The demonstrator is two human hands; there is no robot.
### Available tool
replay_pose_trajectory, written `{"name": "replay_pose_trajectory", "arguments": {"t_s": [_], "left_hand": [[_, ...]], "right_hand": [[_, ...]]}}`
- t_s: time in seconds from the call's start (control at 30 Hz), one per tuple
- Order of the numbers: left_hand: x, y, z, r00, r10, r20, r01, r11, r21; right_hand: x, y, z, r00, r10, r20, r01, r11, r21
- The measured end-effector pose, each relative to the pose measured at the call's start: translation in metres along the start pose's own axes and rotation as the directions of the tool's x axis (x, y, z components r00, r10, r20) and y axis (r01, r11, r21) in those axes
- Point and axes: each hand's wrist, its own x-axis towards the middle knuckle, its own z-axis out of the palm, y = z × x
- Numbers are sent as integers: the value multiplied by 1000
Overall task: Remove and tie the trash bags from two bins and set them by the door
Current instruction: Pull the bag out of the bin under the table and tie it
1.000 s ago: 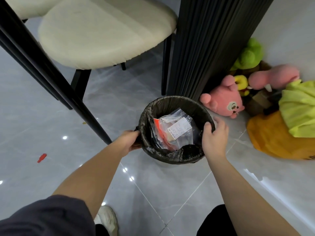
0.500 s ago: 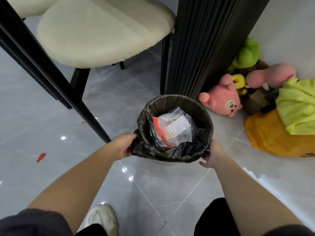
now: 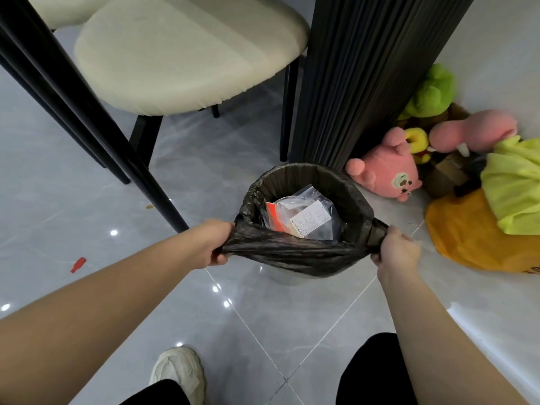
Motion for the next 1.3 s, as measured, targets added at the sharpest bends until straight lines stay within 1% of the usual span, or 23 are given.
{"name": "replay_pose_trajectory", "arguments": {"t_s": [0.07, 0.17, 0.23, 0.27, 0.33, 0.4, 0.47, 0.53, 0.6, 0.63, 0.7, 0.73, 0.83, 0.9, 0.97, 1.0, 1.07, 1.1, 1.13, 1.2, 1.23, 1.27, 1.3], "left_hand": [[-6, 7, -5, 999, 46, -7, -46, 999, -18], [-12, 18, -12, 986, 162, -46, -165, 983, -74], [-10, 26, -15, 963, 243, -117, -247, 969, -20], [-7, 30, -15, 953, 257, -158, -258, 966, 15], [2, 34, -13, 958, 212, -194, -213, 977, 16], [8, 38, -9, 983, 120, -140, -127, 991, -38], [16, 41, -5, 992, 51, -111, -53, 998, -20], [24, 42, -5, 986, 47, -163, -43, 999, 28], [30, 43, -7, 974, 90, -209, -79, 995, 60], [31, 45, -8, 962, 144, -233, -130, 989, 73], [29, 50, -9, 904, 295, -310, -278, 955, 99], [26, 53, -9, 874, 354, -333, -349, 934, 79], [16, 60, -9, 836, 456, -306, -490, 871, -39], [13, 65, -6, 823, 484, -297, -528, 844, -90], [8, 70, -3, 839, 460, -291, -512, 847, -139], [6, 72, -2, 847, 457, -271, -501, 857, -120], [9, 71, -1, 841, 498, -211, -506, 862, 18], [12, 69, 1, 837, 516, -181, -516, 855, 52], [15, 68, 4, 839, 524, -150, -521, 852, 60], [20, 68, 13, 840, 537, -80, -528, 842, 107], [22, 70, 17, 841, 539, -40, -528, 835, 152], [23, 73, 21, 838, 545, -28, -531, 826, 188], [26, 75, 22, 828, 558, -51, -537, 817, 211]], "right_hand": [[-9, -6, 1, 998, -51, 26, 51, 998, 23], [-22, -17, 4, 984, -133, 120, 117, 984, 132], [-25, -21, 7, 966, -169, 196, 144, 980, 138], [-23, -23, 8, 959, -172, 225, 150, 982, 110], [-16, -25, 12, 952, -167, 255, 175, 984, -8], [-10, -27, 16, 951, -178, 251, 211, 971, -113], [-4, -29, 20, 955, -213, 205, 246, 957, -151], [0, -30, 24, 962, -223, 155, 246, 957, -151], [2, -33, 27, 967, -214, 139, 229, 968, -105], [3, -35, 28, 966, -215, 140, 226, 972, -64], [0, -41, 27, 956, -254, 145, 249, 967, 54], [-4, -46, 27, 948, -276, 158, 258, 958, 123], [-14, -57, 27, 907, -360, 221, 288, 910, 299], [-17, -59, 29, 883, -398, 250, 313, 895, 317], [-21, -58, 33, 870, -415, 266, 332, 892, 307], [-22, -57, 34, 867, -419, 268, 338, 892, 302], [-21, -54, 37, 855, -430, 290, 358, 893, 271], [-22, -53, 38, 836, -445, 323, 384, 893, 235], [-22, -51, 41, 793, -470, 388, 433, 883, 183], [-29, -48, 45, 685, -482, 546, 550, 834, 46], [-33, -46, 47, 651, -477, 590, 591, 807, 0], [-35, -44, 49, 632, -493, 598, 628, 777, -24], [-36, -43, 49, 629, -528, 571, 662, 749, -35]]}}
